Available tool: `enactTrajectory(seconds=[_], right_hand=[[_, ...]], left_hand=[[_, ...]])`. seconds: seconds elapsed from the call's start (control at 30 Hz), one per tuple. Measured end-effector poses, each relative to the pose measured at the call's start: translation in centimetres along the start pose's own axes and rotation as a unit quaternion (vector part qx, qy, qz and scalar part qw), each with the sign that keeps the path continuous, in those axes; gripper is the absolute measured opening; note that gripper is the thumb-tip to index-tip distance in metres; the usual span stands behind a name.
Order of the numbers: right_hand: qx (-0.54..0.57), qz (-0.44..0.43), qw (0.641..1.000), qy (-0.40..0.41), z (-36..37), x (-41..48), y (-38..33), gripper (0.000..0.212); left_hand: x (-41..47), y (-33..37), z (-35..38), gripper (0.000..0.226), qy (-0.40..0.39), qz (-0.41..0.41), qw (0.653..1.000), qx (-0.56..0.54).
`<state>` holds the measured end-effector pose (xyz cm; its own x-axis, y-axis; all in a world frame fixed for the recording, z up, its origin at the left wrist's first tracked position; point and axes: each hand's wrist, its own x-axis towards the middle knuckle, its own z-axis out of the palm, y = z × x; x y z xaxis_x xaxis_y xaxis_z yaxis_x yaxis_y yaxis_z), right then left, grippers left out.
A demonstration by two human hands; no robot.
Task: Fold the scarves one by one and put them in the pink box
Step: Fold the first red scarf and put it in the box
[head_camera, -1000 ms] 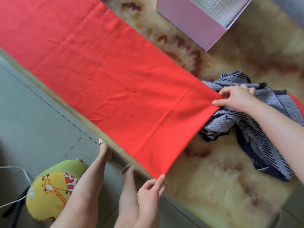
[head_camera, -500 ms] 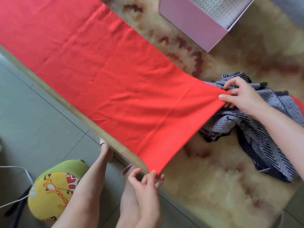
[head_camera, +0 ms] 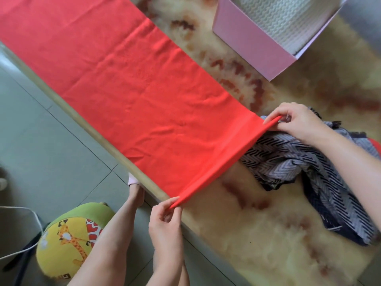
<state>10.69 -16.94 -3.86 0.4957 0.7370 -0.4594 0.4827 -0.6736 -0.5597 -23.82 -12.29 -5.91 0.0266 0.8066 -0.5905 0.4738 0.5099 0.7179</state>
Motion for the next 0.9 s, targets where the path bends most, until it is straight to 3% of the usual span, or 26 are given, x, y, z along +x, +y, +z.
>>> enactTrajectory(seconds=[0.13, 0.3, 0.67, 0.9], right_hand=[[0.002, -0.012, 0.999, 0.047, 0.2, 2.5, -1.9, 0.020], [0.151, 0.006, 0.988, 0.026, 0.6, 6.7, -6.1, 0.012], [0.276, 0.028, 0.956, 0.090, 4.5, 21.1, -18.1, 0.018], [0.245, 0.015, 0.967, 0.069, 5.5, 31.6, -26.1, 0.013]], left_hand=[[2.1, 1.8, -1.2, 0.016, 0.018, 0.013, 1.000, -0.007], [6.9, 5.1, -2.9, 0.007, 0.021, 0.020, 0.994, -0.101], [23.0, 12.5, -6.8, 0.016, 0.068, 0.031, 0.988, -0.133], [33.0, 19.4, -9.8, 0.016, 0.103, 0.049, 0.982, -0.148]])
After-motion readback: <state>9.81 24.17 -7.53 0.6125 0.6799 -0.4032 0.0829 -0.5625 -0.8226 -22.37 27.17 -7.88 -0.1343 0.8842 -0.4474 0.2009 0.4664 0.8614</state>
